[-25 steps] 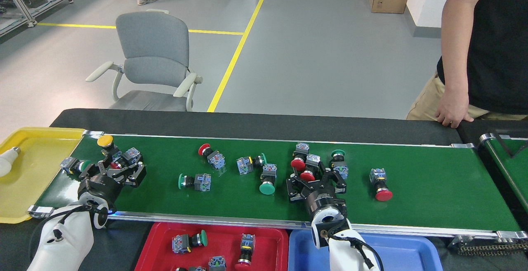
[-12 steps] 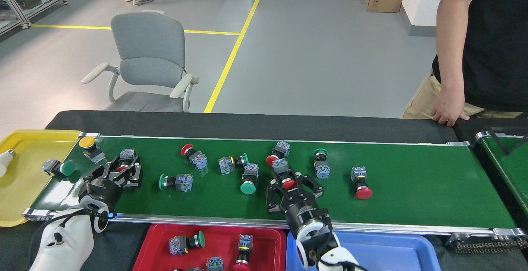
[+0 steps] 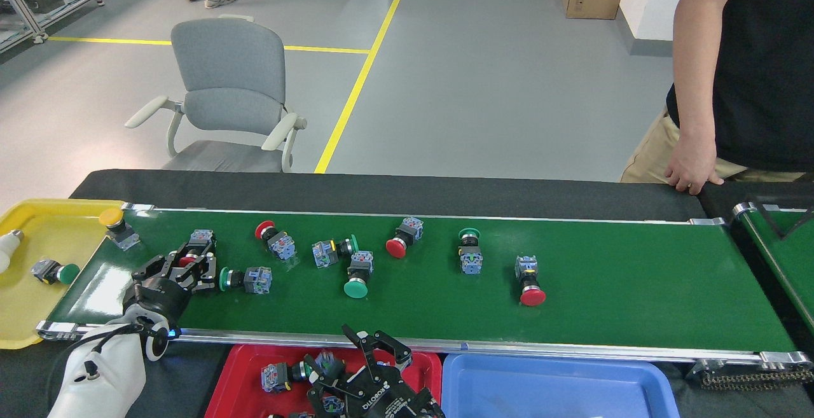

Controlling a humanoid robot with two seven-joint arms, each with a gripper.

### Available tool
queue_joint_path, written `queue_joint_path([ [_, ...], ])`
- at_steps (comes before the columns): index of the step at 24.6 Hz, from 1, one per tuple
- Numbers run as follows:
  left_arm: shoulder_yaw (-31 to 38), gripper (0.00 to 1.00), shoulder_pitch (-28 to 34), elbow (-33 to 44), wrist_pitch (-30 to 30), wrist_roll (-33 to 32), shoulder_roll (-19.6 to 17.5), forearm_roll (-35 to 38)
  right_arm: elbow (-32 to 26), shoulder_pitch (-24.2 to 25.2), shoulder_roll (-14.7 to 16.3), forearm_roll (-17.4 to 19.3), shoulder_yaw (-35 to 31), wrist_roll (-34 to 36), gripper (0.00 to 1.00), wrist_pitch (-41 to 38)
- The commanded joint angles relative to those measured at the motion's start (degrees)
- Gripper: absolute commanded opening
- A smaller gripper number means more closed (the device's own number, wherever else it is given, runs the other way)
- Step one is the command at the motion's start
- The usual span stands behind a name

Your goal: Pick switch part from conveyor to tray

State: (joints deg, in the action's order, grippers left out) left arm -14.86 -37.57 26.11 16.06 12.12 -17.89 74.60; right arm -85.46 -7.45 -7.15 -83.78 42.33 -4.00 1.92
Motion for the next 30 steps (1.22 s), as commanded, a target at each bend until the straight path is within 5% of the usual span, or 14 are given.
queue_joint_path([
  [1, 0.1, 0.11, 0.2, 2.0, 0.4, 0.9, 0.4, -0.2, -3.6, 1.4, 1.3, 0.0, -2.8, 0.4, 1.0, 0.2],
  [7, 1.0, 0.1, 8.7, 23.2, 4.0, 0.3, -0.9, -0.3, -13.7, 14.0, 3.5, 0.1, -23.6, 3.9, 1.0, 5.1],
  [12, 2.1, 0.11, 25.8, 49.2, 5.9, -3.7, -2.6, -0.3, -14.0, 18.3, 4.0, 0.6, -40.9, 5.7, 1.0, 4.8],
  [15, 2.2, 0.13, 37.8, 64.1, 9.1, -4.9, -2.6, 0.2, -14.0, 20.8, 7.8, 3.4, -45.4, 5.8, 1.0, 3.2],
  [18, 1.8, 0.29, 50.1, 73.5, 14.0, -6.8, -2.4, 1.0, -14.2, 22.6, 12.3, 10.3, -47.1, 5.8, 1.0, -0.3],
  [22, 2.3, 1.0, 54.2, 75.5, 11.1, -7.4, -1.0, 4.3, -14.8, 22.8, 15.0, 12.2, -48.6, 5.8, 1.0, -4.4],
  [27, 5.6, 1.0, 54.9, 75.6, 9.2, -7.1, -0.9, 4.2, -14.9, 24.0, 14.6, 14.4, -54.8, 5.7, 1.0, -15.5],
  [30, 9.1, 1.0, 55.8, 75.6, -0.9, -7.0, -0.5, 4.1, -14.8, 24.6, 14.6, 14.7, -55.1, 5.6, 1.0, -16.5],
])
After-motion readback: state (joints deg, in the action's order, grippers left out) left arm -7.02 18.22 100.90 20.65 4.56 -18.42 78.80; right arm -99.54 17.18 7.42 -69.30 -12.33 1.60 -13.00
